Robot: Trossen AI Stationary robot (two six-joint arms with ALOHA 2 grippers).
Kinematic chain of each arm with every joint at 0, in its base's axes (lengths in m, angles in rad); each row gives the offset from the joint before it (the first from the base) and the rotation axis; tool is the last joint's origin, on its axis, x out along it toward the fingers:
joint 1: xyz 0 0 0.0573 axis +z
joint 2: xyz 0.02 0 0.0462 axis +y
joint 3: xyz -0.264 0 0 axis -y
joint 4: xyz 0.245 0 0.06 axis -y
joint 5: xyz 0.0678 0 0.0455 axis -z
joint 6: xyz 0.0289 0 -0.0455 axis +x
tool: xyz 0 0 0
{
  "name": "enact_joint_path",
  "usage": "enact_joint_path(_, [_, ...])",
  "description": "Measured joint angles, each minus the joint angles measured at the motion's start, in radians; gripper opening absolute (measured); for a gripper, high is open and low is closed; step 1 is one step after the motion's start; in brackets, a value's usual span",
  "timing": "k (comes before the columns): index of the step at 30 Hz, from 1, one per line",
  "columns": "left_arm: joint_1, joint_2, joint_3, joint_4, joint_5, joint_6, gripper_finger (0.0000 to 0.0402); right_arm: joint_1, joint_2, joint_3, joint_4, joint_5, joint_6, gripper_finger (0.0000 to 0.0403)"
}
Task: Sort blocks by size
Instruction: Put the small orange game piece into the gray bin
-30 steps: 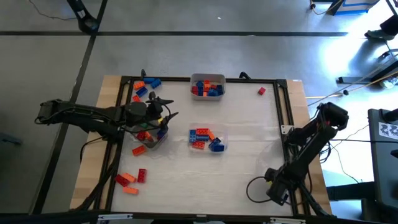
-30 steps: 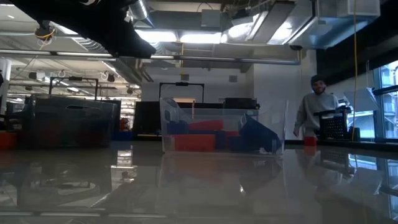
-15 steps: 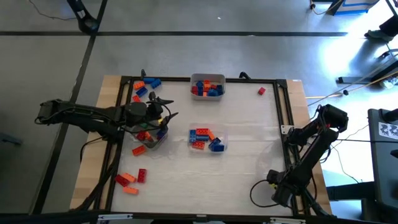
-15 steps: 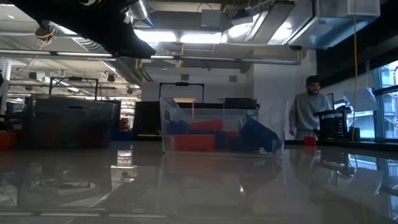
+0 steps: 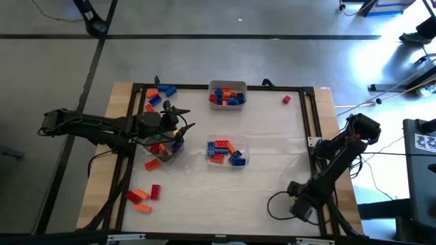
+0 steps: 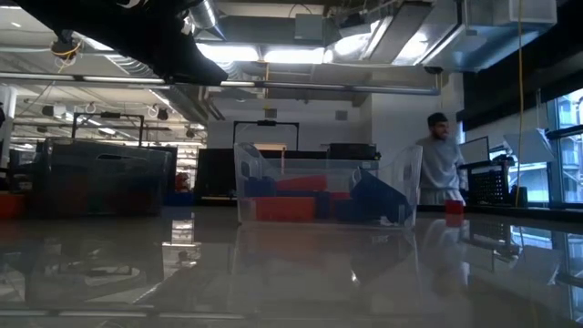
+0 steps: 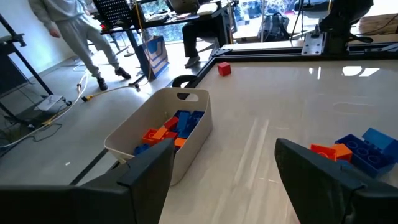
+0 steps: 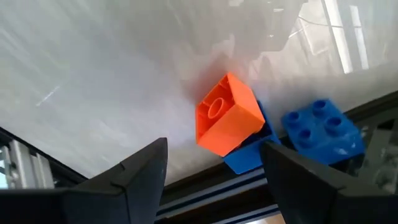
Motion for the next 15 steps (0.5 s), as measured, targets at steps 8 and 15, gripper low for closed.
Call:
enact_joint_path(8, [0.000, 0.000, 0.000, 0.000, 0.000, 0.008, 0.0265, -0.101, -0.012, -0.001, -0.001, 0.020, -0.065, 0.0261])
enact_joint_path(15, [0.000, 0.000, 0.000, 0.001, 0.000, 0.007, 0.0265, -0.201, -0.072, -0.005, -0.015, 0.072, -0.122, 0.0261])
